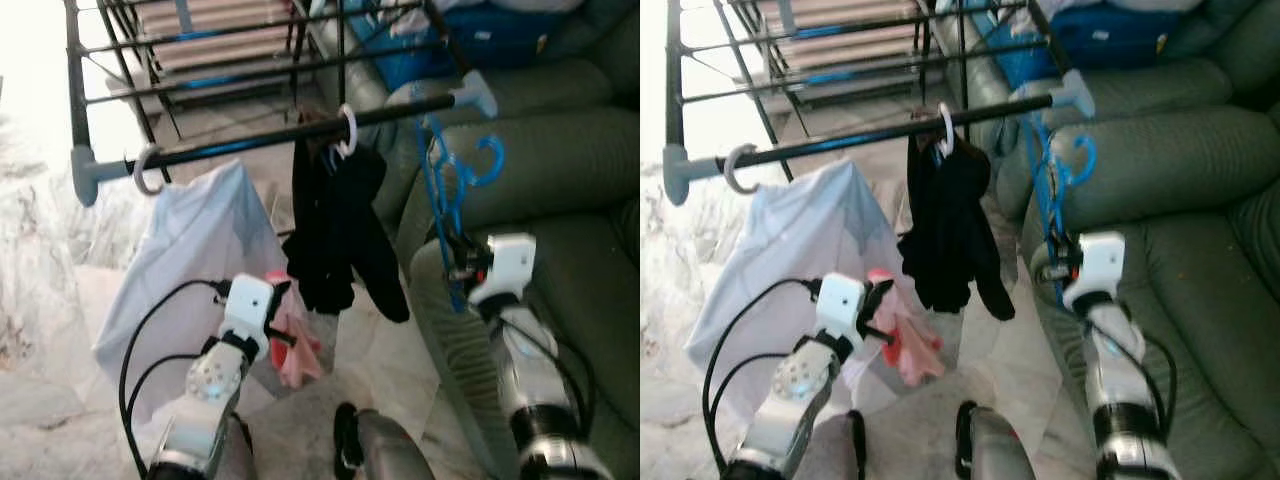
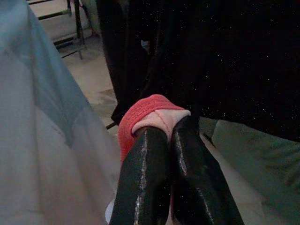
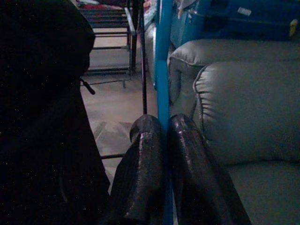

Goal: Hang hanger

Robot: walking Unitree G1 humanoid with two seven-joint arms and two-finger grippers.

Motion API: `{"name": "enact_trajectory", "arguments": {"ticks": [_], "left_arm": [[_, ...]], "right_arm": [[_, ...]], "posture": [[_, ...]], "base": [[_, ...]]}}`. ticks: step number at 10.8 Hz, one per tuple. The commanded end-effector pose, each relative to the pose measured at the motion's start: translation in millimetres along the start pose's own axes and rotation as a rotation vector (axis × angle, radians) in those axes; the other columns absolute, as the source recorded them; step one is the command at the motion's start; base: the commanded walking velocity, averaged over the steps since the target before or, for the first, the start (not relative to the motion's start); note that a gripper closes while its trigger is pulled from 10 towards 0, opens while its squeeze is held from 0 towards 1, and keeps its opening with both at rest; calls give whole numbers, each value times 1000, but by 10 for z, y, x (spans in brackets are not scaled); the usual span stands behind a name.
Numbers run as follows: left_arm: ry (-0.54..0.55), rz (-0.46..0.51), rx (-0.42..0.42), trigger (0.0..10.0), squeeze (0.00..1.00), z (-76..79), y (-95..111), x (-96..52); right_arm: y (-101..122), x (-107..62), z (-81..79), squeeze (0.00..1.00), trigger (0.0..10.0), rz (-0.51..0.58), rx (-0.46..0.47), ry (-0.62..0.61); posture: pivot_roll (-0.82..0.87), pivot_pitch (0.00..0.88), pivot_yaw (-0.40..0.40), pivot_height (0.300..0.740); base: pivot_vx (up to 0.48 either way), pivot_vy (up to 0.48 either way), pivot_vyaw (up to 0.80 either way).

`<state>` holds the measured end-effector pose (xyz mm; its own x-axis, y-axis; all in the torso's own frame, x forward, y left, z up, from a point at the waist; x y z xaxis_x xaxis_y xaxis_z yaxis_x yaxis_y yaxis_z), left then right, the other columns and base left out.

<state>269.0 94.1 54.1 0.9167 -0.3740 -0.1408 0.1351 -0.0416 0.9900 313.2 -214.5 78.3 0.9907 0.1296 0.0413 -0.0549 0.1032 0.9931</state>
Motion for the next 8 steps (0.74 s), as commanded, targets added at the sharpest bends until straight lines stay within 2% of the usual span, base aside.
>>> {"name": "enact_trajectory", "arguments": {"ticks": [1,3,8], "left_arm": [[-28,1,12,10000,0,53,3,-6],[-22,-3,6,10000,0,55,-5,13],[-24,-9,-1,10000,0,93,-28,10]], "right_arm": [[-21,-56,-76,0,10000,-16,18,-1],[-102,-117,-174,0,10000,-56,-8,20],[-159,-126,-167,0,10000,-118,20,-28]], "posture": [[1,179,-29,740],[-3,174,-35,740],[-7,178,-37,740]], "base": [[0,0,0],[-311,0,0],[-318,0,0]]}}
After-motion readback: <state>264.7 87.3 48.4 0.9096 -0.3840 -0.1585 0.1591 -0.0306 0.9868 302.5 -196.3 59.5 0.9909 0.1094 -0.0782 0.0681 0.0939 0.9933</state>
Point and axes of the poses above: a point about 5 cm out from each wrist's last joint towards the gripper, its own x axis pointing out of the wrist towards the gripper, its own y axis along the axis of the wrist's last joint, z = x × y, the point moved 2 cm from there along x, pointing out of the wrist towards the gripper, and after that the axes turned 4 degrees about -x, right-handed, at the moved point
